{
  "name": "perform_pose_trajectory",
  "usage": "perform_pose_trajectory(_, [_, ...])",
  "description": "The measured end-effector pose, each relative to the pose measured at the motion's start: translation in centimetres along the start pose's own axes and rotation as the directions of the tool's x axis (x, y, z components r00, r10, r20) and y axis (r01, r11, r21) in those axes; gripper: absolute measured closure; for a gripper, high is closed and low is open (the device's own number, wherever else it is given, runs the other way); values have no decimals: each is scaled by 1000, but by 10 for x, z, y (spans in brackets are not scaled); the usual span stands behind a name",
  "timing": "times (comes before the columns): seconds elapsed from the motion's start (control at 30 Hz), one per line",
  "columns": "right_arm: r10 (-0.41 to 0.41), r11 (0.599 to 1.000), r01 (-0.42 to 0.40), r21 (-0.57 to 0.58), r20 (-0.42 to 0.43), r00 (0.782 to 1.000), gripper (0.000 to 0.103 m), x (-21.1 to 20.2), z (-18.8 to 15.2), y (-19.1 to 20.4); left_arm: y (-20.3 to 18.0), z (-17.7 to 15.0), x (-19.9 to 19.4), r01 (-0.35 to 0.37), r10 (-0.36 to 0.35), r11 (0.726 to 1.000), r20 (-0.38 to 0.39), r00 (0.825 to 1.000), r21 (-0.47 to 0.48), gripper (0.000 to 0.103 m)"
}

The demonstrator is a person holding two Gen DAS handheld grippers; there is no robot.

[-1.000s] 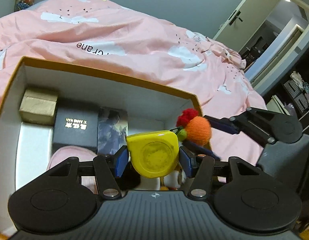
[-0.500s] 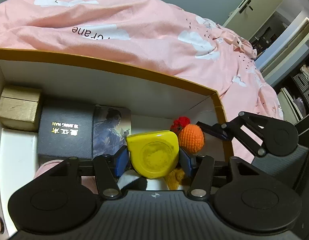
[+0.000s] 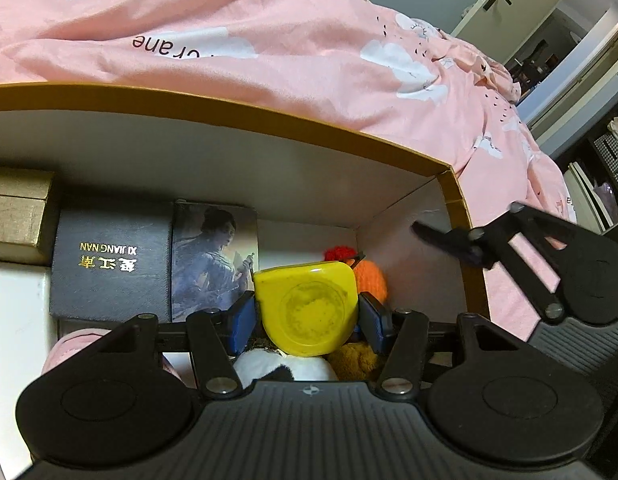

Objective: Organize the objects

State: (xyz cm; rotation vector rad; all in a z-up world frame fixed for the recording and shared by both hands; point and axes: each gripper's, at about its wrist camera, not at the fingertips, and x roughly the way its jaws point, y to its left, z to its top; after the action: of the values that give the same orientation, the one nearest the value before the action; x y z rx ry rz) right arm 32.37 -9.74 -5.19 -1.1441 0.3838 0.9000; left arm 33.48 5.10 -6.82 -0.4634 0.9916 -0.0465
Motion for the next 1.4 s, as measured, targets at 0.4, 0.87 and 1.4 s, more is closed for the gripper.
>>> perform_pose_trajectory(0.4, [-40, 999, 40, -7, 39, 998, 49, -21, -5, 3, -14, 6, 19, -71, 72, 997, -9, 997, 39, 40])
perform_pose_trajectory(0.87, [-45, 999, 45, 0, 33, 998, 48, -33, -1, 5, -19, 8, 12, -64, 61, 996, 51, 997, 58, 34])
perform_pose_trajectory(1.4, [12, 984, -20, 177, 46, 999, 37, -83, 15, -16, -42, -14, -67, -190, 147, 979, 374, 916, 79, 31])
